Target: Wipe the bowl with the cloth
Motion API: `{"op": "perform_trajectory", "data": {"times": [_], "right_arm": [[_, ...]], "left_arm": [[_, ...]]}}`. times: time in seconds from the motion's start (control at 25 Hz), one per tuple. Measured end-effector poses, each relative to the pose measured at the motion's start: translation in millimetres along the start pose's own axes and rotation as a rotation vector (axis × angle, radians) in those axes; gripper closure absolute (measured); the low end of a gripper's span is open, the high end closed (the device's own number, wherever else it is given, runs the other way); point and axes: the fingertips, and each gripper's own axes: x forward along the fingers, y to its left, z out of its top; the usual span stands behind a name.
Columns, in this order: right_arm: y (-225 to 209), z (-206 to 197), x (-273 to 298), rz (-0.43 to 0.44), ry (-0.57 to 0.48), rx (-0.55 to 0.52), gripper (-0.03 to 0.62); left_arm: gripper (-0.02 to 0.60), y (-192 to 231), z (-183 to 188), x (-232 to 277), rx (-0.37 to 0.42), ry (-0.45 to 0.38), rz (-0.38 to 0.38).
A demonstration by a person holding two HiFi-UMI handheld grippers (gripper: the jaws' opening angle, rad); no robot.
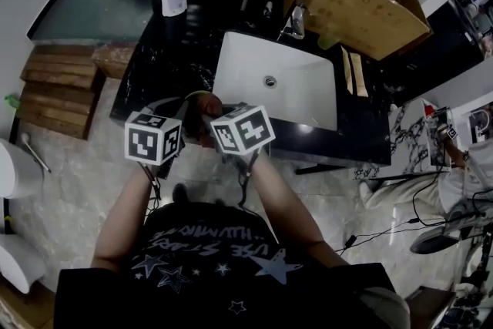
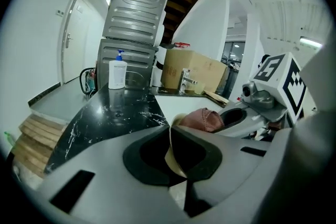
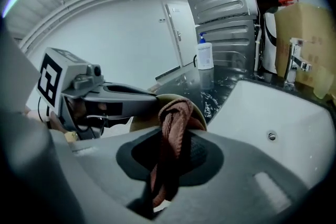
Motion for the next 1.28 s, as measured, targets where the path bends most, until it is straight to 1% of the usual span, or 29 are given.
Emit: {"op": "perform_trajectory", "data": {"times": [0.12,0.2,0.28,0.4,0.52,0.6,0.8,0.96,1.08,1.28], "right_arm": [[-5,0,4,-0.024,0.017,0.016,0.526],[-6,2,6,-0.032,0.026,-0.002,0.526],[-6,4,7,-0.043,0.043,-0.054,0.526],[0,8,10,-0.047,0.05,-0.18,0.526],[11,13,12,-0.011,0.03,-0.301,0.526],[19,16,13,0.023,0.023,-0.342,0.526],[32,25,15,0.09,0.015,-0.385,0.526],[40,27,18,0.145,0.016,-0.394,0.526],[46,26,20,0.173,0.036,-0.435,0.526],[62,23,22,0.256,0.06,-0.494,0.528]], "left_arm": [[0.561,-8,-2,1,0.005,0.007,-0.012],[0.561,-12,-3,2,0.006,0.012,-0.019],[0.561,-16,-2,2,0.002,0.014,-0.031],[0.561,-17,2,1,0.001,0.008,-0.043],[0.561,-14,6,-1,-0.011,-0.008,-0.05],[0.561,-11,9,-3,-0.029,-0.023,-0.053],[0.561,0,17,-10,-0.073,-0.06,-0.059],[0.561,7,18,-16,-0.101,-0.086,-0.054],[0.561,11,18,-19,-0.098,-0.094,-0.048],[0.561,18,23,-27,-0.044,-0.111,-0.033]]}}
